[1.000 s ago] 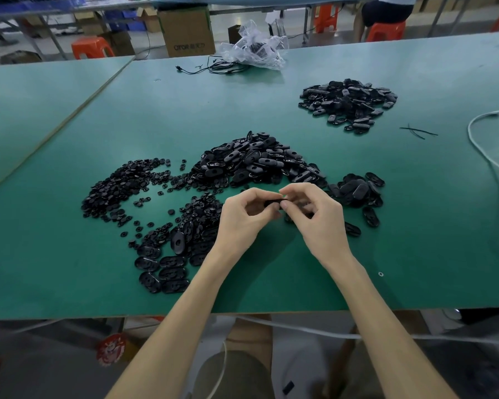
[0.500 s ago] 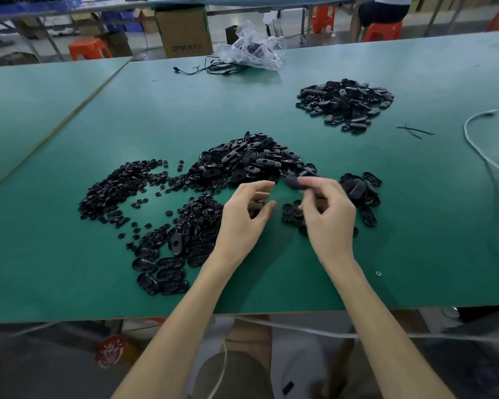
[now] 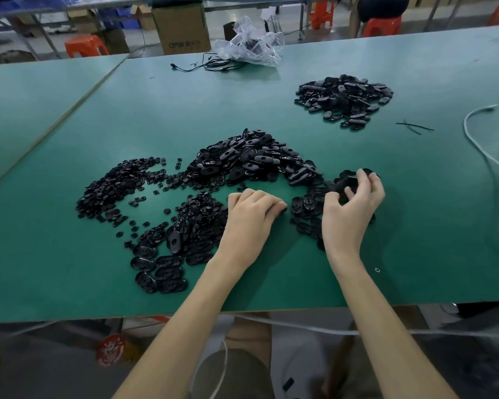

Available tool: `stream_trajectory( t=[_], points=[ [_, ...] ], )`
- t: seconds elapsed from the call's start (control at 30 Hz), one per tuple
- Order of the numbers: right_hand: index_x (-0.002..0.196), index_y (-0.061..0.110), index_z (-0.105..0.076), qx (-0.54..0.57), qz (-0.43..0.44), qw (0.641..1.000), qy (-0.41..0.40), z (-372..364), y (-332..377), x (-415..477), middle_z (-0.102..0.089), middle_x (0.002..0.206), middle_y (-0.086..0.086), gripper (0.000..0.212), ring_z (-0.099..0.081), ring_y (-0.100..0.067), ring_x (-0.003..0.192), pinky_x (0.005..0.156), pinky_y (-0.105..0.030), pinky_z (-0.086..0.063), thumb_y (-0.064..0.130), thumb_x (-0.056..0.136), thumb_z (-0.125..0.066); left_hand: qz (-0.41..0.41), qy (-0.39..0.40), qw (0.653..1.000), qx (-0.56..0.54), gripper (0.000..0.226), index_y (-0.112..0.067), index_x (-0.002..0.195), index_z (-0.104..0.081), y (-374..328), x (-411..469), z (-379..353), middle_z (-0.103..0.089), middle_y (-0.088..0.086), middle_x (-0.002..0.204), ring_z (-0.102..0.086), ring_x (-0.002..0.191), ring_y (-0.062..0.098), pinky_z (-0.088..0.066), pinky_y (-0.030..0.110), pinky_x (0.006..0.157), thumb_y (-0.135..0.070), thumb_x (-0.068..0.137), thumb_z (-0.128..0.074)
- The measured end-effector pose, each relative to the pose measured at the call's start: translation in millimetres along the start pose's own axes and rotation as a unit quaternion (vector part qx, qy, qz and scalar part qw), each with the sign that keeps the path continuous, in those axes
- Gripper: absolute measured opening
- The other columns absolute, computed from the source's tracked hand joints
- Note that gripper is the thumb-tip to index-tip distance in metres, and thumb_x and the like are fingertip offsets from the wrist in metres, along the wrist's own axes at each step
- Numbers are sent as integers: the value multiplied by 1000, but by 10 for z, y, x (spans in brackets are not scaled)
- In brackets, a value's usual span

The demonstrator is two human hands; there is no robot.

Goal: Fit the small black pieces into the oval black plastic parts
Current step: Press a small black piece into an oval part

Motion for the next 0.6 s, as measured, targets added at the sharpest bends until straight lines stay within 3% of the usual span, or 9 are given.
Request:
stream_trajectory(
  t=[0.1, 0.2, 0.3, 0.4, 0.5, 0.6],
  points=[
    [150, 7, -48, -18, 44, 999, -11, -2, 5, -11, -18, 168, -4, 54, -32, -22, 151, 121, -35, -36, -3, 98, -54, 49, -34, 998, -32, 20, -13, 101, -73, 31, 9, 42, -70, -7, 100, -56, 95, 15, -30, 26, 92, -26, 105, -59],
    [126, 15, -65, 6, 136, 990, -30, 4, 38, -53, -47, 142, 5, 35, -52, -16, 128, 106, -24, -45, -1, 96, -57, 101, -48, 986, -124, 25, -17, 92, -65, 50, 11, 77, -61, -12, 85, -52, 81, 2, -39, 17, 78, -28, 109, -51],
    [115, 16, -69, -13, 181, 979, 89, -58, 48, -91, -66, 114, 4, 19, -65, -11, 101, 89, -27, -55, 7, 100, -63, 144, -58, 969, -192, 35, -30, 78, -50, 38, 20, 90, -51, -16, 69, -51, 64, -5, -37, 9, 58, -28, 112, -44],
    [116, 16, -72, -59, 236, 947, 210, -132, 41, -148, -68, 109, 2, 18, -64, -7, 98, 82, -13, -49, 11, 99, -69, 134, -59, 970, -192, 29, -27, 83, -59, 61, 21, 89, -61, -13, 73, -57, 67, 0, -41, 13, 60, -29, 111, -48],
    [116, 17, -75, -65, 232, 936, 257, -146, 31, -151, -71, 106, 6, 21, -66, -1, 96, 82, -9, -47, 8, 98, -69, 113, -59, 970, -209, 13, -23, 98, -69, 87, 15, 72, -70, -12, 79, -64, 74, 11, -47, 17, 65, -27, 106, -59],
    [118, 21, -76, -50, 210, 938, 271, -137, 27, -153, -74, 96, 12, 27, -70, -7, 87, 78, -14, -52, 5, 98, -66, 119, -60, 960, -248, 6, -26, 99, -69, 93, 2, 76, -72, -16, 80, -66, 71, 11, -48, 18, 62, -24, 103, -65]
  ],
)
Point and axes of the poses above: each hand's wrist, its own x-axis towards the middle knuckle, its own z-axis out of the back of the hand, y = z × x, the point moved 1 cm from there along x, towards the middle knuckle
